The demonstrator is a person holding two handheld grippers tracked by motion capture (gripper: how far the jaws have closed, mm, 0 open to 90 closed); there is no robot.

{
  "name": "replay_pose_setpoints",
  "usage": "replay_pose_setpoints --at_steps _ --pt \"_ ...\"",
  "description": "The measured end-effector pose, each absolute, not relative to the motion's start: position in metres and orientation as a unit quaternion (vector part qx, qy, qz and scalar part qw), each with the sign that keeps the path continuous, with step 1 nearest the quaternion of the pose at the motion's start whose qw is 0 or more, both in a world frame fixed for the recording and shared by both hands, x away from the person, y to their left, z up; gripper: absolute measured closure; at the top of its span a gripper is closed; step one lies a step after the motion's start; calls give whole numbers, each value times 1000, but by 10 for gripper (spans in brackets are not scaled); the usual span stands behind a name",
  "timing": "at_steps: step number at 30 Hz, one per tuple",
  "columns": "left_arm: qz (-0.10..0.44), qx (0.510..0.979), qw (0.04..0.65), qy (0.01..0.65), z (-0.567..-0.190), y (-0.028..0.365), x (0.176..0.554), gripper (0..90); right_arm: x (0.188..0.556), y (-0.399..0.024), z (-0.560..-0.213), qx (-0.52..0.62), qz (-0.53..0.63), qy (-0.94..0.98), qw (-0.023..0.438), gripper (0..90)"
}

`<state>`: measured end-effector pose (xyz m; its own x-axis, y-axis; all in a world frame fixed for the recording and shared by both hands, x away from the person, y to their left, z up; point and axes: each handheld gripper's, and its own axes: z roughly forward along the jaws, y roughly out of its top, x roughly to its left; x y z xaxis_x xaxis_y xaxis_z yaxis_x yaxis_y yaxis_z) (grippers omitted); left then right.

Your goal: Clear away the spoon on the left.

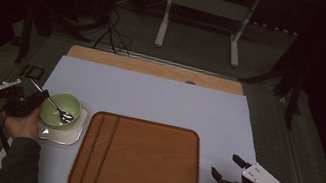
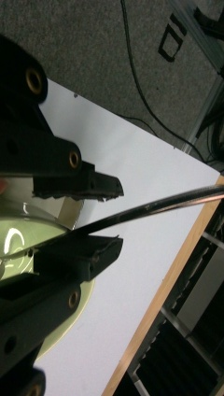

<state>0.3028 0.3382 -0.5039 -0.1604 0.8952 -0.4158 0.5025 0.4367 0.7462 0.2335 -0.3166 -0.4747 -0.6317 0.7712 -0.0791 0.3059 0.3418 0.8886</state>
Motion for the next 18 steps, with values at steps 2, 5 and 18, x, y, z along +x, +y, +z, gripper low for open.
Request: replay_pose_setpoints --at_steps 2,5,18 --pt "225 481 436 727 -504 338 303 762 234 -317 -475 346 458 779 254 141" --pt "225 481 440 724 -503 338 303 808 234 -317 -475 346 458 778 254 141" --pt "224 464 488 705 -491 339 293 898 234 -316 -475 346 458 779 253 141"
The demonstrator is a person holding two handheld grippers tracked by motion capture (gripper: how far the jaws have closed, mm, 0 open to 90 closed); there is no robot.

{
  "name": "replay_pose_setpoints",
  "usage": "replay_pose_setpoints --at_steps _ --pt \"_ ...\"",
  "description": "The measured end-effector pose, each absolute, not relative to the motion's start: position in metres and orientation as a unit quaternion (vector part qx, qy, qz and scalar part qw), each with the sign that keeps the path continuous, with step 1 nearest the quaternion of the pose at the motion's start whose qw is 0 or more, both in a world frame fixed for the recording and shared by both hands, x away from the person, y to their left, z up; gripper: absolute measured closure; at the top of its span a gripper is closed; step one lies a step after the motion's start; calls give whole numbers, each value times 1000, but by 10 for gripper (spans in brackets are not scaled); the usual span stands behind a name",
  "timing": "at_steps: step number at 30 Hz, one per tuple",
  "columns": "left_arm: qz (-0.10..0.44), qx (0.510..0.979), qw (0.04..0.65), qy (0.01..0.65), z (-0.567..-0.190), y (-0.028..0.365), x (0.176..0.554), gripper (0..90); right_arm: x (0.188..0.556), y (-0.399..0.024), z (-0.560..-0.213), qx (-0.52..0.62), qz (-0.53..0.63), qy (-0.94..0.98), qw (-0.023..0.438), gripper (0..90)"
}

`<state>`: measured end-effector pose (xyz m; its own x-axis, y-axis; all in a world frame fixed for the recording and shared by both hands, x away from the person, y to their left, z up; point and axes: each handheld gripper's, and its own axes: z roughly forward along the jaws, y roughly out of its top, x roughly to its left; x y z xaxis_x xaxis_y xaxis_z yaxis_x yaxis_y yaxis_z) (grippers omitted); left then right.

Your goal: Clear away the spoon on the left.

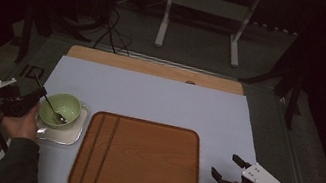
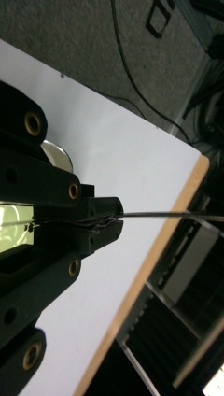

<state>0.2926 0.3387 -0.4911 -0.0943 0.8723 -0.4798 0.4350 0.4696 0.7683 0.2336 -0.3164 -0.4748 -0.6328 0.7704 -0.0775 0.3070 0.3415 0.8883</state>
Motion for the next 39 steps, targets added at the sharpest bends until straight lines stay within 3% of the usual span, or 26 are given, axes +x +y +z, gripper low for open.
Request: replay_pose_setpoints --at_steps 39 --pt "254 502 569 600 -442 304 270 900 231 -318 -475 348 455 778 258 141"
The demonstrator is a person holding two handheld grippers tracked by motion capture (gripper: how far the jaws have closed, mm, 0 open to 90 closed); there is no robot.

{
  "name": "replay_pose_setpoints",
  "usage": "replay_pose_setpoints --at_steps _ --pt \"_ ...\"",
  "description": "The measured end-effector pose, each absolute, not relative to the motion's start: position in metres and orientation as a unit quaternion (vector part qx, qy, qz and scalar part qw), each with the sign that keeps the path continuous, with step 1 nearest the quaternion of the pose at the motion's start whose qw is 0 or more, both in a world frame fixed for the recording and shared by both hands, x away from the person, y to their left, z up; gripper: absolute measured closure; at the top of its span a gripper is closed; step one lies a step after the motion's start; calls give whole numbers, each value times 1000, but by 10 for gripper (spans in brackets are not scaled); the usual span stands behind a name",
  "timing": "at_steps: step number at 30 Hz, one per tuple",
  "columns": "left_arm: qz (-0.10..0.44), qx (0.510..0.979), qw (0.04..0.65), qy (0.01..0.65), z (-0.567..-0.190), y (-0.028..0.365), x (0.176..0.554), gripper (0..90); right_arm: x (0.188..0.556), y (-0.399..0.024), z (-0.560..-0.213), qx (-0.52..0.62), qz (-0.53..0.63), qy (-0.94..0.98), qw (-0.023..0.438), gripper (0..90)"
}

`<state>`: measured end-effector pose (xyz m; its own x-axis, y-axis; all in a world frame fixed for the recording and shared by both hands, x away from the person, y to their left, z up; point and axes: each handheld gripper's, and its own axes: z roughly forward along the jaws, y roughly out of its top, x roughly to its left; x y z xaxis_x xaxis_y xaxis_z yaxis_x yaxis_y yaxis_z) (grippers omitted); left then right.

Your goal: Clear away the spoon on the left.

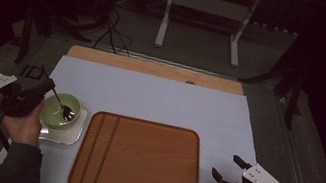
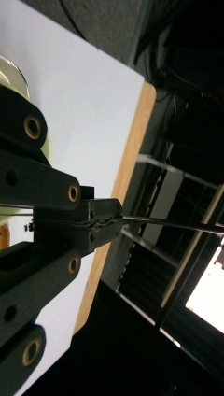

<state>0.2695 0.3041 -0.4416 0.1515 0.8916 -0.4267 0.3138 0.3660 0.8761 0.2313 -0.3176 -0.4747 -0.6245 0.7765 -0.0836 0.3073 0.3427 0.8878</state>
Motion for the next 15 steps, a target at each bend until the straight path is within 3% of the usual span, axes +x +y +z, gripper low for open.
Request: replay_pose_setpoints --at_steps 15 --pt "238 516 603 559 -419 285 262 900 231 -319 -474 349 457 777 257 141"
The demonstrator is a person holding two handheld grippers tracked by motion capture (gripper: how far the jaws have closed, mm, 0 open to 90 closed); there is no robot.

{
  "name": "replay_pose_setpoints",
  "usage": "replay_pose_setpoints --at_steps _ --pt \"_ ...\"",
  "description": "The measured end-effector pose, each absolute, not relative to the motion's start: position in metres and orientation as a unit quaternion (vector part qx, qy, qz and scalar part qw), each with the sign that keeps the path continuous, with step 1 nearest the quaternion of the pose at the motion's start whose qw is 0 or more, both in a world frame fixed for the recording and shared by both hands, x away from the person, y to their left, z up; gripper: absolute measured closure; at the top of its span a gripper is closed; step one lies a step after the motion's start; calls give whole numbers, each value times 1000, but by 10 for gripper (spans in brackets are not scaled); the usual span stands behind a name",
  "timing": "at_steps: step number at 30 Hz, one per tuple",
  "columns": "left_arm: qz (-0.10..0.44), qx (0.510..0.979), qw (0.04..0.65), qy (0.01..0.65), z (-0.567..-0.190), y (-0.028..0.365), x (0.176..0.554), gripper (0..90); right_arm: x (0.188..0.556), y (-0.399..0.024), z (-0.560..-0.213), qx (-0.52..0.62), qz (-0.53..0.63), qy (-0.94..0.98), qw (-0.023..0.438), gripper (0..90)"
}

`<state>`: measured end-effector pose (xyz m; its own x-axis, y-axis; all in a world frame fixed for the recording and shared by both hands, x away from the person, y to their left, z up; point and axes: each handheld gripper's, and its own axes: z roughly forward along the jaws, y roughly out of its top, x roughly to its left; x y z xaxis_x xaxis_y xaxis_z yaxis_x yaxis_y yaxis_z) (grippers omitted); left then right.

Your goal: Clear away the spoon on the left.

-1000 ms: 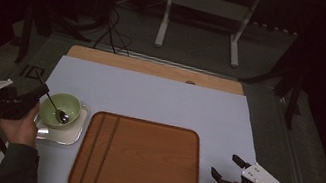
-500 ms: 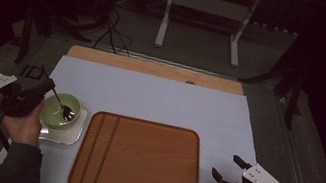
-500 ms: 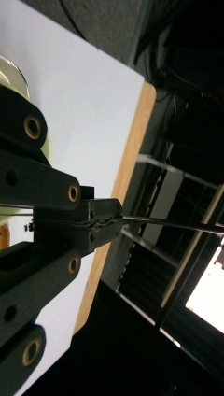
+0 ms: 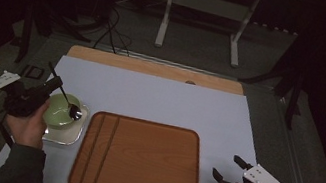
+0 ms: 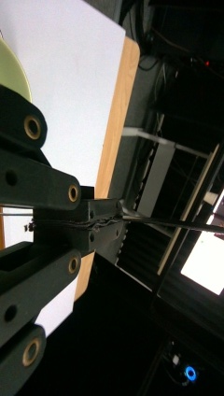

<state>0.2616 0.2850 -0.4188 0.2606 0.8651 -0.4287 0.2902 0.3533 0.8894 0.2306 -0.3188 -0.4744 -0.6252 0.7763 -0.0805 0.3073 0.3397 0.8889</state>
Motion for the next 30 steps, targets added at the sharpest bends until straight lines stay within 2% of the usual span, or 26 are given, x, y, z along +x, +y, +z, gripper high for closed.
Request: replay_pose_setpoints --at_steps 16,30 --pt "215 555 608 525 -412 251 263 900 230 -319 -475 349 457 777 256 141" --pt "199 569 614 510 -409 235 260 900 230 -320 -475 349 458 777 255 141"
